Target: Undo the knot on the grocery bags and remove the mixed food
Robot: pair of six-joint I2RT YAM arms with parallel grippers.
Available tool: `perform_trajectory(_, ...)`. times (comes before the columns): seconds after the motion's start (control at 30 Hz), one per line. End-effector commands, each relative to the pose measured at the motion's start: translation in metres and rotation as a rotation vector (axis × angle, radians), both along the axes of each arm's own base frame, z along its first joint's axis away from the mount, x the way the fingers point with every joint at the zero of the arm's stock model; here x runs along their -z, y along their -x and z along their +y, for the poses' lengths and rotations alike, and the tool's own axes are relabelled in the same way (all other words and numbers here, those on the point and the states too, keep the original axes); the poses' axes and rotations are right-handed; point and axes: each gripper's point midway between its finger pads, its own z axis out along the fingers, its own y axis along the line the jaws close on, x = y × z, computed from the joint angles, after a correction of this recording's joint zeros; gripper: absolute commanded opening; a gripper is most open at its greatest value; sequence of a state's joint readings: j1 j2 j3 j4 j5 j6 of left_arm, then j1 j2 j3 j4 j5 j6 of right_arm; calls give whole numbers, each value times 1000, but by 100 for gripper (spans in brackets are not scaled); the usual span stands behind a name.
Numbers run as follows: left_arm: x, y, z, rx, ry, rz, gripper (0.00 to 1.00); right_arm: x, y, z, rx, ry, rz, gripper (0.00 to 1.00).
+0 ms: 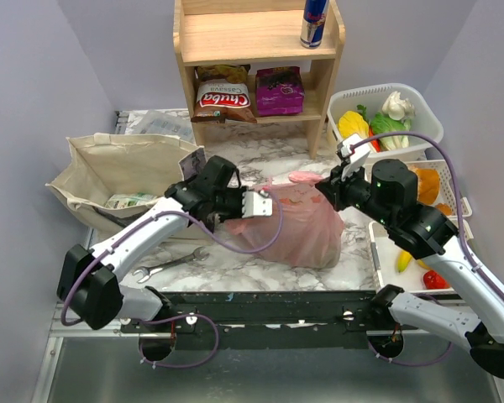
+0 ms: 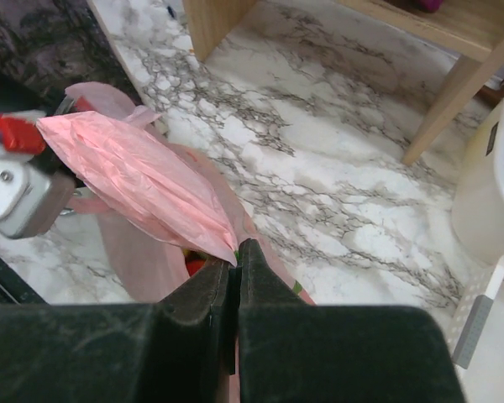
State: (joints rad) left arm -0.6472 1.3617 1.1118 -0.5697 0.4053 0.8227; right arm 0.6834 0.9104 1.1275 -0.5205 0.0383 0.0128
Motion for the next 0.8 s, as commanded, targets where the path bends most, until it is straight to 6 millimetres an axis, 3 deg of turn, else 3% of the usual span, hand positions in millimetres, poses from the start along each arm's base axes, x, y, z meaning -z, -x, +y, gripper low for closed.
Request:
perform_trajectory(0.0,61,41,92,68,-349,48,19,-43,-15,-29,136,2,-171,1)
perform_trajectory(0.13,50,63,105,154,-342,74,15,-34,-20,-32,159,30,-172,1)
perform_trajectory(0.2,25,77,94,241,-242,74,21,-24,-20,-30,151,41,-145,1)
perform_trajectory(0.23,10,82,86,273,-188,46,30,-19,-20,-26,138,42,-128,1)
perform_trajectory(0.3,-28,92,62,318,-31,7,51,-8,-14,-14,70,38,-85,1)
perform_trajectory(0.37,-69,93,31,291,113,-9,63,1,-6,0,-15,25,-42,1)
perform_trajectory(0.43,-102,89,1,272,214,-16,61,7,-2,13,-69,5,1,1)
perform_trajectory(0.5,-120,78,-25,211,280,-24,54,9,-4,17,-75,3,22,1)
perform_trajectory(0.57,-122,57,-42,118,321,-21,47,6,-8,19,-56,-19,34,1)
perform_trajectory(0.67,-102,21,-56,-17,281,6,33,-9,-17,20,-24,-50,-3,1)
perform_trajectory(0.77,-75,-1,-48,-98,199,29,27,-23,-31,20,24,-64,-42,1)
